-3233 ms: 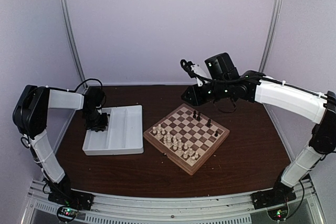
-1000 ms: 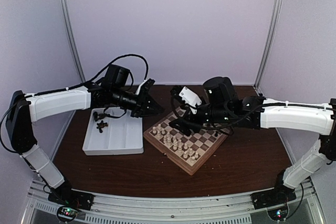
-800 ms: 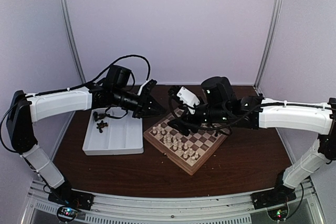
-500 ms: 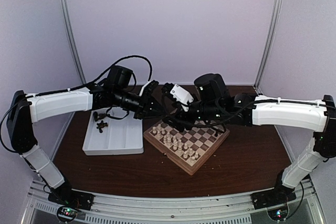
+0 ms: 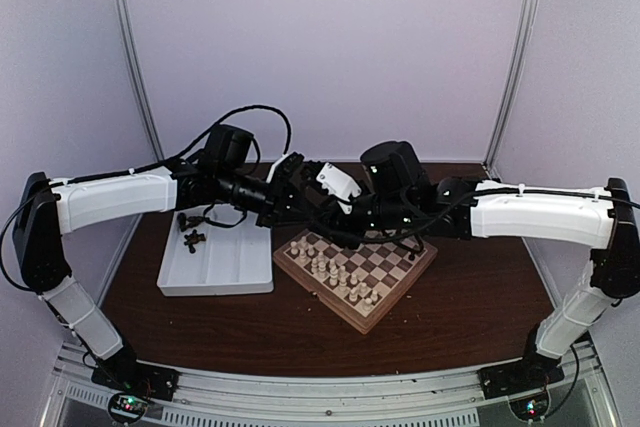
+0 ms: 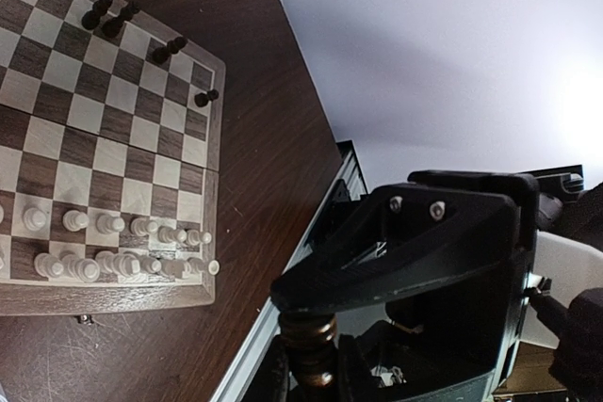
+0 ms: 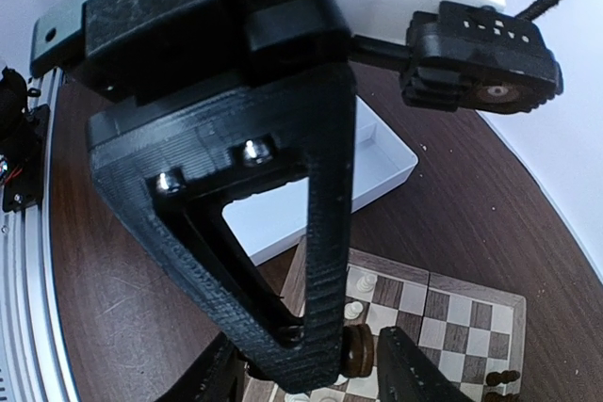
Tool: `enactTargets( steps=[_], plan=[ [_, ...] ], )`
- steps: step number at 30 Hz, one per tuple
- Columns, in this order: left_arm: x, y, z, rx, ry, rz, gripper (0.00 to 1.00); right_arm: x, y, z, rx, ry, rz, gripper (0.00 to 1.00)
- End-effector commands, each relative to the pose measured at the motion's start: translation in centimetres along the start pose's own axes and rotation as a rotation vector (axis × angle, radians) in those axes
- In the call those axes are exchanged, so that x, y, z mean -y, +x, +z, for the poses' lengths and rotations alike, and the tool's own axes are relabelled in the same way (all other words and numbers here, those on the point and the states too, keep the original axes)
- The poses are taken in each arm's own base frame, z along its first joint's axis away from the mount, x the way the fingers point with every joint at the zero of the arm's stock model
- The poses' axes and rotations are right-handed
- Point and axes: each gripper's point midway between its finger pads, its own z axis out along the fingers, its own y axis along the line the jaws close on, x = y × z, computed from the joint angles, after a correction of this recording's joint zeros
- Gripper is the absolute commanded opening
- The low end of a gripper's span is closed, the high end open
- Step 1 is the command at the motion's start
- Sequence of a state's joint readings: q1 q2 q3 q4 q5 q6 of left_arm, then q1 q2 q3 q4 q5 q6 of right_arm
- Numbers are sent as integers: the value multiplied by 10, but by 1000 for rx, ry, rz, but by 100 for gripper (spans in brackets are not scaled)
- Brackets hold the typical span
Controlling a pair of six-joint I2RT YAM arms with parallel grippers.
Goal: Set up the chess pieces on the board
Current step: Adjust the chess piece.
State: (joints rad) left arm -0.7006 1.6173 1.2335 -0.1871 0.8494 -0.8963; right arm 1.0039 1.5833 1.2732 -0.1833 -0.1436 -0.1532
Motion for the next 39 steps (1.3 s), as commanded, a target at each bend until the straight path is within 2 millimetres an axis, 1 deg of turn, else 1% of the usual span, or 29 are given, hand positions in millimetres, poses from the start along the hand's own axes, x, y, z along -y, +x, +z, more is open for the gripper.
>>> enactTargets(
  steps=[1,4,7,10,12,13,15,18,19,22,27,29,32,35,37,39],
  plan=[
    [11,-4,3,2,39,32,12,-2,-13,0,30,-7,1,45],
    [9,-4,4,1,38,29,12,-2,-13,-1,30,-6,6,37],
    [7,-4,4,2,36,27,12,-1,-14,-2,35,1,12,34],
    [6,-4,5,3,33,27,13,0,-14,-3,35,6,15,29],
    [4,-3,6,3,29,23,16,0,-13,-3,34,9,17,28],
    [4,-3,5,3,28,22,18,0,-12,-3,31,11,18,28],
    [4,-4,5,10,28,26,26,1,-11,-3,30,14,20,28],
    [6,-8,0,44,17,48,43,1,-9,-4,29,15,25,27],
    [7,-10,-3,57,11,59,48,1,-8,-5,28,15,29,27],
    [8,-18,-18,114,-20,97,55,-1,-6,-7,28,8,39,27],
    [8,-33,-60,242,-71,177,64,-5,-1,-13,19,-12,55,27],
    [10,-36,-74,277,-104,250,65,-7,0,-15,16,-24,68,27],
    [15,-34,-87,302,-166,410,66,-13,-3,-21,23,-59,94,27],
    [17,-31,-99,367,-218,614,66,-20,-11,-28,35,-104,128,27],
    [19,-24,-105,409,-248,781,66,-23,-16,-31,37,-129,147,27],
    [22,-18,-111,476,-315,981,67,-28,-19,-33,18,-165,194,27]
  ],
)
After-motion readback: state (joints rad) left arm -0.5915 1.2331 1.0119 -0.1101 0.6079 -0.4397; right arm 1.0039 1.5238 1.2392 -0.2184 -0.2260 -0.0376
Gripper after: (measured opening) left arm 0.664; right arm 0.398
